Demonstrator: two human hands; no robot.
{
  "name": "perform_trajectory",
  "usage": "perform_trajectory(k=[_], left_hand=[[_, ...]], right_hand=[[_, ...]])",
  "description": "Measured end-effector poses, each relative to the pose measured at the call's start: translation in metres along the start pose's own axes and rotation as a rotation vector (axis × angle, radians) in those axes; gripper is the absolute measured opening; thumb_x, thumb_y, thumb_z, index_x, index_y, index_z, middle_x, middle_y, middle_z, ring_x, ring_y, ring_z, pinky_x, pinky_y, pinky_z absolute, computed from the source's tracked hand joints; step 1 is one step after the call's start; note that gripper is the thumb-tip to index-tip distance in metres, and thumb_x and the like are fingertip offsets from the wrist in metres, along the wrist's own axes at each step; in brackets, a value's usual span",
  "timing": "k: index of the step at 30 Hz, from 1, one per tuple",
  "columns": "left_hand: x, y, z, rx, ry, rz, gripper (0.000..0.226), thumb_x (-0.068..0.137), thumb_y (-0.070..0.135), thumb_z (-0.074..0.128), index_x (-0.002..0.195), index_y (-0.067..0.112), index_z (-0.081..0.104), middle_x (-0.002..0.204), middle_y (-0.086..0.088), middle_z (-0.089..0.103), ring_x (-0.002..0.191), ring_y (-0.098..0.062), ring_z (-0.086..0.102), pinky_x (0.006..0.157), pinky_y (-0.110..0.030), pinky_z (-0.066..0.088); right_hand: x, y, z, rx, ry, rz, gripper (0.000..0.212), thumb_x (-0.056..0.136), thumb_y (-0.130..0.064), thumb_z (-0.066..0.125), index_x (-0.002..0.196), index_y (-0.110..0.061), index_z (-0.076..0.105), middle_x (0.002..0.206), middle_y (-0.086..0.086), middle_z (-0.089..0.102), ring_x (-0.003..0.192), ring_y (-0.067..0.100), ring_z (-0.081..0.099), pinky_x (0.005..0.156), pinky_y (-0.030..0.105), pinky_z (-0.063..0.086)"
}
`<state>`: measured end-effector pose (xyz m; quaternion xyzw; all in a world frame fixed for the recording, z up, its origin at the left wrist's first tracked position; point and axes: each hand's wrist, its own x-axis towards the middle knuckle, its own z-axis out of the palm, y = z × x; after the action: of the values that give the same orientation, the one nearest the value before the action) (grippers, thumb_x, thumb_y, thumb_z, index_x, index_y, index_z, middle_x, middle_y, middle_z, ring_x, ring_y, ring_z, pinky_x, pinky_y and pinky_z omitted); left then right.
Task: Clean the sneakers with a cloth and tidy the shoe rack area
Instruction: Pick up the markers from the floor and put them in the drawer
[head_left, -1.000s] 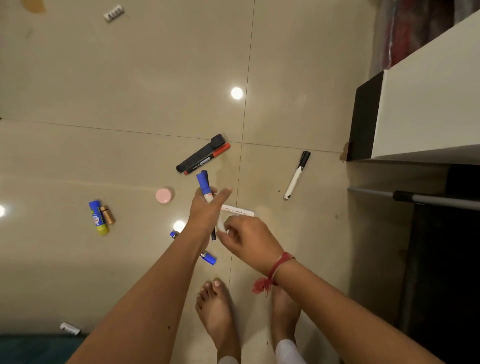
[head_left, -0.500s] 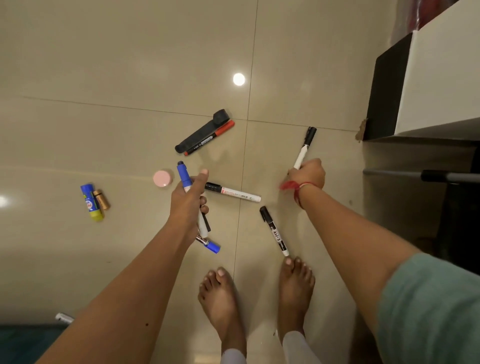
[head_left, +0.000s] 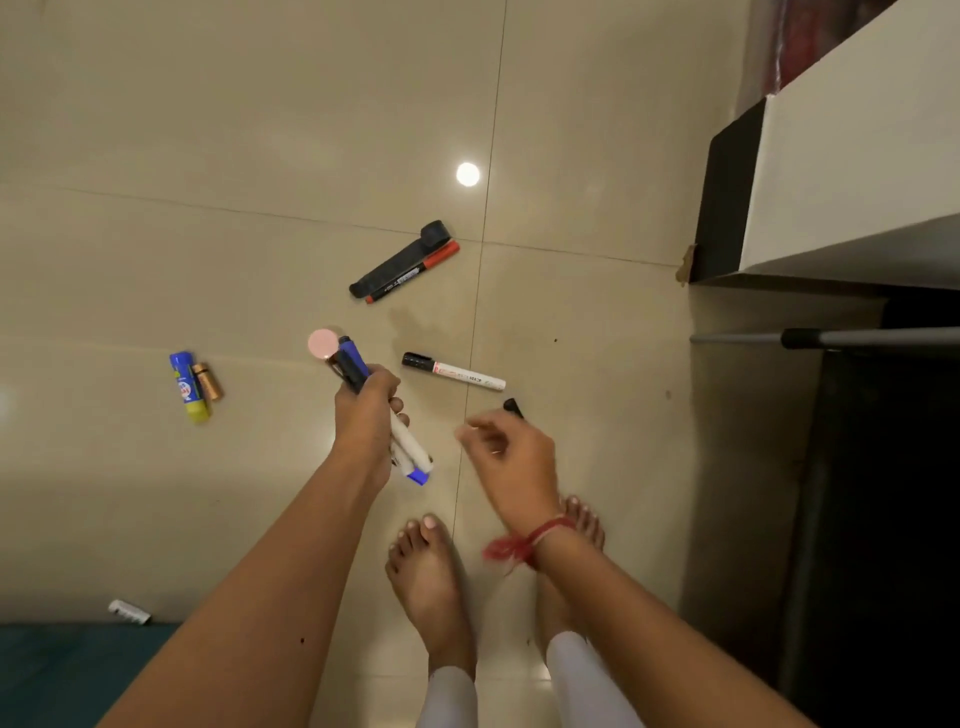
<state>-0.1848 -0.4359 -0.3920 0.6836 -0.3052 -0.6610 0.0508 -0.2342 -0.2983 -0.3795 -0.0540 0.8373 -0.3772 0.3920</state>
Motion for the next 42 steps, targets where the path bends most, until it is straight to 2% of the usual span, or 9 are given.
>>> perform_trajectory(k=[6,12,15,23,28,31,35,39,42], left_hand=[[-0.003,-0.018,-0.027,-0.091,-0.035,-0.036,0.017,0.092,0.008,0.052,0.091,0.023,0.060,0.068,0.005,0.048,0.054,-0.008,0.046,0.056,-0.025,0.041],[-0.011,-0.033,-0.052,-0.117,0.008,0.051,0.009,0.091,0.019,0.064,0.084,0.019,0.059,0.068,0.002,0.041,0.043,-0.008,0.033,0.038,-0.018,0.032],[-0.018,-0.030,-0.065,-0.141,0.055,0.050,0.021,0.082,0.028,0.074,0.080,0.019,0.056,0.069,0.002,0.040,0.047,-0.010,0.028,0.039,-0.018,0.029],[-0.034,-0.028,-0.076,-0.129,0.054,0.118,0.022,0.071,0.028,0.082,0.076,0.017,0.063,0.069,0.001,0.050,0.048,-0.013,0.031,0.046,-0.025,0.032],[-0.013,-0.025,-0.095,-0.157,0.156,0.068,0.021,0.078,0.019,0.074,0.070,0.014,0.056,0.056,-0.003,0.051,0.054,-0.021,0.051,0.061,-0.035,0.048],[0.010,-0.024,-0.115,-0.145,0.211,0.003,0.025,0.074,0.024,0.071,0.068,0.013,0.049,0.055,-0.003,0.046,0.051,-0.023,0.048,0.056,-0.028,0.042],[0.034,-0.029,-0.134,-0.223,0.172,-0.034,0.019,0.080,0.013,0.062,0.066,0.012,0.050,0.050,0.002,0.050,0.054,-0.020,0.048,0.056,-0.025,0.043],[0.042,-0.035,-0.140,-0.325,0.087,-0.055,0.016,0.086,0.002,0.060,0.073,0.008,0.054,0.072,-0.003,0.066,0.061,-0.014,0.066,0.062,-0.026,0.055],[0.040,-0.039,-0.145,-0.328,0.061,-0.067,0.022,0.083,0.006,0.069,0.072,0.016,0.052,0.073,-0.002,0.062,0.048,-0.010,0.054,0.052,-0.021,0.046]], right_hand=[[0.035,0.088,-0.039,-0.840,0.091,0.313,0.040,0.074,-0.045,0.064,0.104,-0.020,0.057,0.107,0.003,0.060,0.104,0.025,0.056,0.088,0.036,0.035],[0.054,0.094,-0.015,-1.103,-0.014,0.083,0.016,0.086,-0.017,0.047,0.098,-0.017,0.058,0.103,0.005,0.062,0.096,0.026,0.058,0.083,0.035,0.031],[0.045,0.083,-0.013,-1.015,-0.012,0.106,0.007,0.085,-0.017,0.047,0.090,-0.017,0.052,0.095,0.005,0.065,0.088,0.027,0.061,0.078,0.034,0.030],[-0.034,-0.016,0.049,0.039,-0.125,-0.195,0.008,0.084,-0.018,0.065,0.092,-0.019,0.067,0.083,-0.006,0.068,0.073,0.005,0.061,0.067,0.020,0.051],[-0.036,-0.027,0.093,-0.083,-0.257,-0.300,0.016,0.088,-0.022,0.060,0.100,-0.020,0.070,0.095,-0.002,0.065,0.083,0.006,0.059,0.076,0.018,0.048],[-0.003,-0.010,0.086,-0.143,-0.083,-0.312,0.019,0.086,-0.021,0.059,0.102,-0.019,0.068,0.100,-0.002,0.060,0.087,0.013,0.060,0.079,0.028,0.047],[0.067,0.022,0.055,-0.812,0.094,-0.204,0.042,0.083,-0.027,0.060,0.123,-0.022,0.050,0.117,0.006,0.048,0.105,0.026,0.049,0.086,0.040,0.040],[0.108,0.043,0.040,-1.037,0.041,-0.198,0.021,0.088,-0.020,0.051,0.109,-0.021,0.052,0.105,0.006,0.051,0.094,0.028,0.052,0.076,0.038,0.037],[0.117,0.042,0.037,-1.093,-0.011,-0.194,0.015,0.089,-0.013,0.049,0.103,-0.017,0.054,0.100,0.008,0.055,0.084,0.028,0.052,0.071,0.035,0.037]])
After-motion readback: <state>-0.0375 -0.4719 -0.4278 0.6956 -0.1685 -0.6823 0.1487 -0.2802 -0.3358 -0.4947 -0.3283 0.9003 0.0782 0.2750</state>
